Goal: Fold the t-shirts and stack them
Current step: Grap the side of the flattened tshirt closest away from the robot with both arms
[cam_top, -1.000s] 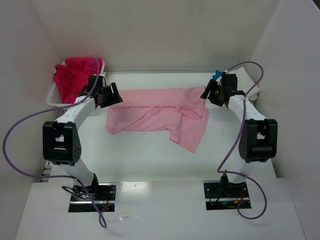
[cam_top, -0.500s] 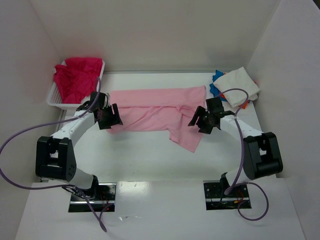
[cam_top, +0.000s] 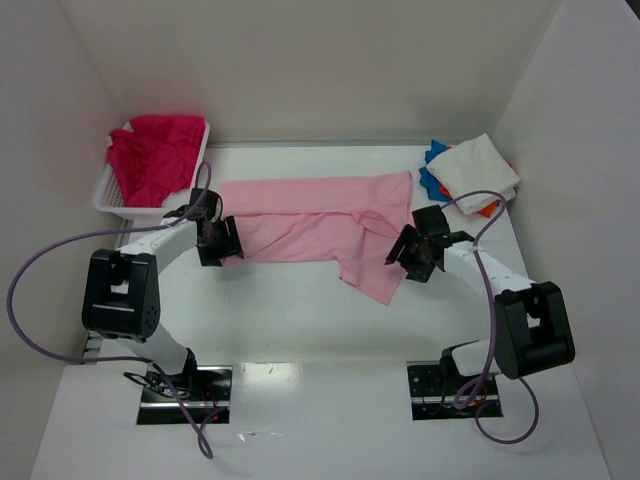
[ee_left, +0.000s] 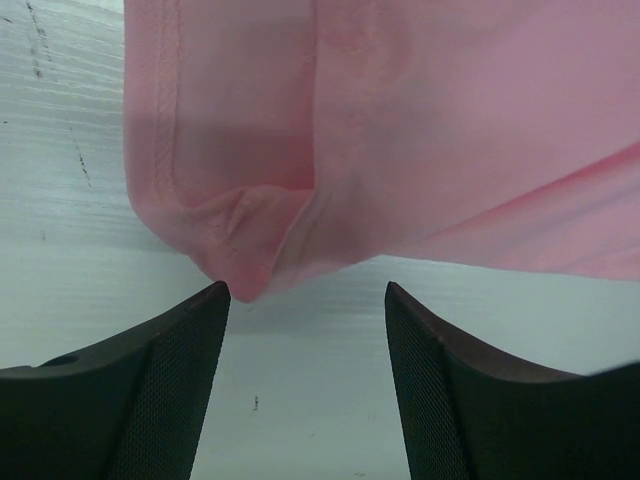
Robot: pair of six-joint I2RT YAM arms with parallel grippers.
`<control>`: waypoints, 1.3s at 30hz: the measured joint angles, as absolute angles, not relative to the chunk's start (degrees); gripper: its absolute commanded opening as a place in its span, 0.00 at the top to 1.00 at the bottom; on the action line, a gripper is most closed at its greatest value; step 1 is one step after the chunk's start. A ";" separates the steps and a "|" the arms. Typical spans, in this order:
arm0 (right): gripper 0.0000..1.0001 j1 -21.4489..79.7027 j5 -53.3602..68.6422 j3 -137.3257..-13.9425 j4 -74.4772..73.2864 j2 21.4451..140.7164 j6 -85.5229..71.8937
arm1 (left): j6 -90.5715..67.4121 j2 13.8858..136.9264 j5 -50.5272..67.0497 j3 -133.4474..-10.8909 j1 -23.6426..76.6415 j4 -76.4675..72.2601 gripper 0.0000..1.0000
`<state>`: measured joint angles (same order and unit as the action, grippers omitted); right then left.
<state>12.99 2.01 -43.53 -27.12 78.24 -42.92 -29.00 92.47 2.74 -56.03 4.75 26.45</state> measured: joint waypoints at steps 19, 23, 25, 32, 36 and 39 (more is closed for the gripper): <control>0.69 12.99 -0.86 -43.64 -26.83 85.56 -42.99 | -30.38 95.82 -3.53 -56.03 4.75 23.13 0.71; 0.98 12.99 -0.86 -43.64 -26.64 85.77 -42.93 | -30.29 95.92 -3.13 -56.03 4.75 22.78 0.90; 1.00 12.99 -0.86 -43.64 -26.65 85.78 -43.17 | -30.33 95.92 -3.13 -56.03 4.75 22.72 0.96; 1.00 12.71 -2.27 -43.70 -27.44 85.58 -43.03 | -30.28 95.68 -4.18 -56.78 4.75 23.70 1.00; 1.00 11.32 -2.84 -43.72 -28.70 83.93 -42.86 | -30.28 94.54 -5.66 -57.62 4.75 24.46 1.00; 1.00 9.91 -3.29 -43.72 -29.18 82.13 -42.77 | -30.34 94.06 -6.36 -58.62 4.75 24.66 1.00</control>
<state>9.91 -3.29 -43.72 -29.18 82.13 -42.77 -30.34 94.06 -6.36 -58.62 4.75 24.66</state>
